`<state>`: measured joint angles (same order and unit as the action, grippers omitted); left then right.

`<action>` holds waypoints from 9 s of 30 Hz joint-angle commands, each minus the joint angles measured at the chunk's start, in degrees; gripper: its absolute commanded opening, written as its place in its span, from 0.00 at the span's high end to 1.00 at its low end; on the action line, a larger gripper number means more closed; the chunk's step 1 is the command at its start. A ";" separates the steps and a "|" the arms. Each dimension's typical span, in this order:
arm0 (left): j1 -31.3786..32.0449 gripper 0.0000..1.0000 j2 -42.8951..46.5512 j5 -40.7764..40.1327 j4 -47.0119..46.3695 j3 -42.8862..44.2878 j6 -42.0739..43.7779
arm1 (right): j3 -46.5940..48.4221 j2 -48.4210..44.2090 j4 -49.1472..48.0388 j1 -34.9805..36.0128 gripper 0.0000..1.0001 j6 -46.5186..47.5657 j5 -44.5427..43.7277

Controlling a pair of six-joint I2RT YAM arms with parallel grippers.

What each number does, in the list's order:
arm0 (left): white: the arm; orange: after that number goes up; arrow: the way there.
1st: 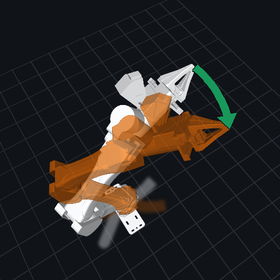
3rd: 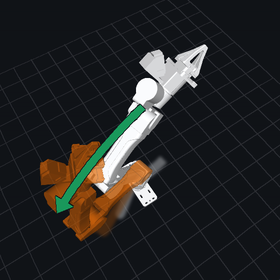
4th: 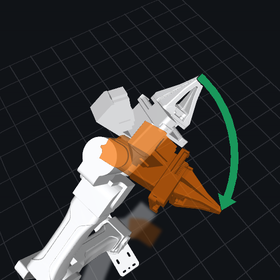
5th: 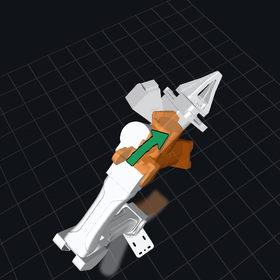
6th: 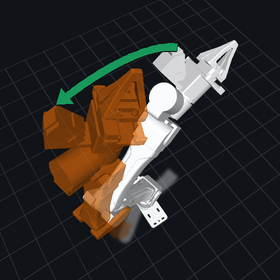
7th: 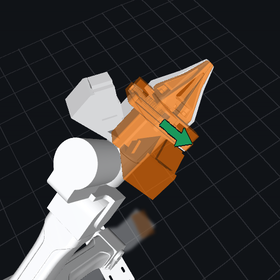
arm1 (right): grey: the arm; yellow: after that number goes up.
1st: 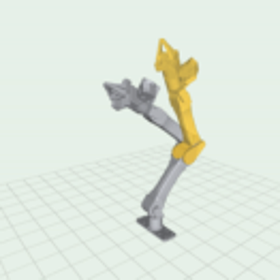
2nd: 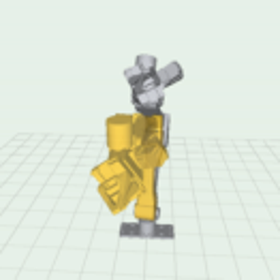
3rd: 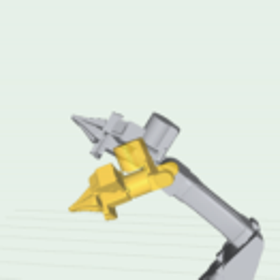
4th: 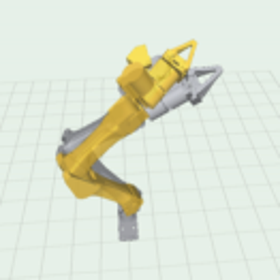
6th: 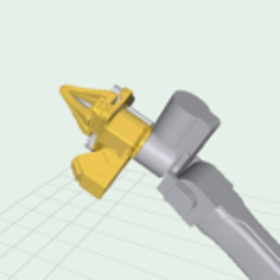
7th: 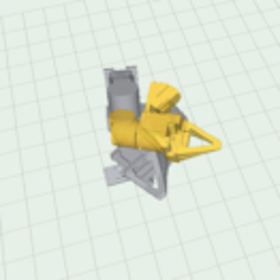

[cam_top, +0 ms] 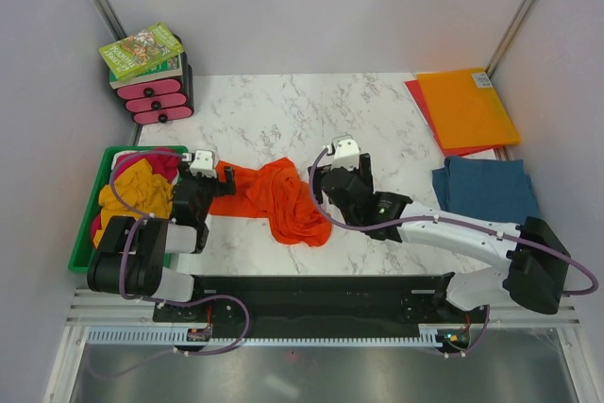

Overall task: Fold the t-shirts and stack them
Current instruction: Move the tshirt to the center of the board, then flatten the tshirt out

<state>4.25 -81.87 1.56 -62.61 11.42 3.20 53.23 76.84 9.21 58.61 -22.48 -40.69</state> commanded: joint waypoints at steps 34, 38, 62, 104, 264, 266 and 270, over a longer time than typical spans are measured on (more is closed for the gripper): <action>-0.21 0.01 13.64 3.98 95.10 44.29 12.09 | 3.91 10.63 14.61 1.50 0.36 -18.73 1.84; -0.47 0.00 19.89 5.20 103.99 46.23 11.40 | -4.25 5.70 13.11 3.96 0.65 -22.78 2.63; -2.05 0.00 19.82 9.34 107.17 45.80 3.65 | 1.87 21.33 6.43 17.86 0.42 -19.18 3.25; -6.62 0.41 -9.45 0.37 98.12 45.89 6.47 | 5.74 5.60 16.45 7.57 1.00 -19.62 -12.22; -13.92 0.98 4.42 17.24 98.73 69.61 4.36 | 16.72 -4.42 12.93 -34.35 1.00 5.60 2.46; -14.01 0.98 4.52 17.33 98.56 71.19 4.01 | 18.13 -2.67 12.94 -34.35 1.00 6.92 2.02; -13.83 0.98 -1.97 17.33 98.56 75.67 2.25 | 22.87 4.97 12.33 -35.40 1.00 7.10 1.05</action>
<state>-9.30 -78.98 19.55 38.79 82.65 4.80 70.83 75.61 24.12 24.29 -15.88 -37.76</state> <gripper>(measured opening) 0.022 0.028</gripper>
